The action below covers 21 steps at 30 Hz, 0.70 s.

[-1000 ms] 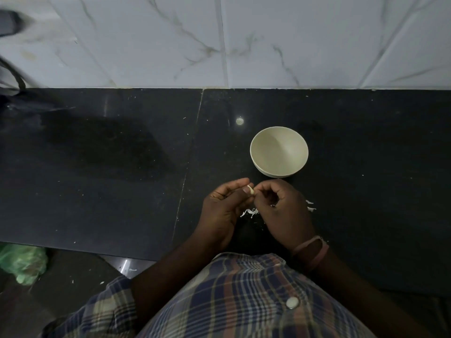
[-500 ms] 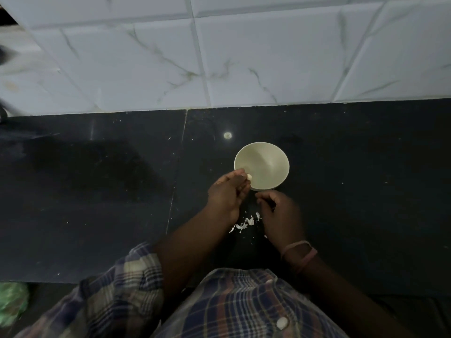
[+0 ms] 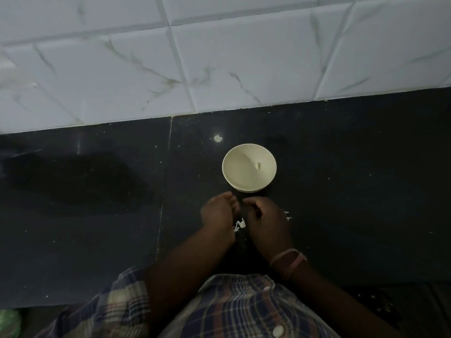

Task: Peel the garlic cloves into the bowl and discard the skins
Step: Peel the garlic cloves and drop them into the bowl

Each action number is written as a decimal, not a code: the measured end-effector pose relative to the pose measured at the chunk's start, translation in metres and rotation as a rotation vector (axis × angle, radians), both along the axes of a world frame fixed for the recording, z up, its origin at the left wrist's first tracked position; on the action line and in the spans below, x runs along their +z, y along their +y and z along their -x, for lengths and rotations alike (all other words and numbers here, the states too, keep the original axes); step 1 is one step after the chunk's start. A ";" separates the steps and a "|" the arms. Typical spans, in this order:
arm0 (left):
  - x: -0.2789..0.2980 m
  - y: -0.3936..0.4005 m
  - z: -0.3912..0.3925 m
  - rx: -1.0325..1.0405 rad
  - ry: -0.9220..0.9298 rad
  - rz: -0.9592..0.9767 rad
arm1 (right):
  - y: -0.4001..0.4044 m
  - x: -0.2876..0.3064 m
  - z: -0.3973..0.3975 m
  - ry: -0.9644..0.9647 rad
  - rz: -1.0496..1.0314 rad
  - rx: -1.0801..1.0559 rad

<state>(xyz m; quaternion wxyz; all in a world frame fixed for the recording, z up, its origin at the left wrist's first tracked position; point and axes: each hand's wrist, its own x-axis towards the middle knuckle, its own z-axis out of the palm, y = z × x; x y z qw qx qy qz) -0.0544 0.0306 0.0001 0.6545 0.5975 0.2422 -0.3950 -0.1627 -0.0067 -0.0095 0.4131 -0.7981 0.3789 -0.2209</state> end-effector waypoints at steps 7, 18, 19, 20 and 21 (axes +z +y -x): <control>-0.004 0.014 0.001 -0.136 0.090 0.020 | 0.027 -0.014 0.014 0.246 0.022 0.424; -0.023 0.031 0.026 -0.255 0.151 -0.007 | -0.018 -0.039 0.050 0.637 0.125 -0.064; -0.024 0.030 0.029 -0.270 0.147 -0.002 | -0.020 -0.039 0.047 0.656 0.149 -0.059; -0.023 0.029 0.032 -0.277 0.134 0.004 | -0.023 -0.039 0.043 0.674 0.184 -0.031; -0.024 0.027 0.034 -0.277 0.115 0.010 | -0.026 -0.039 0.039 0.691 0.216 0.011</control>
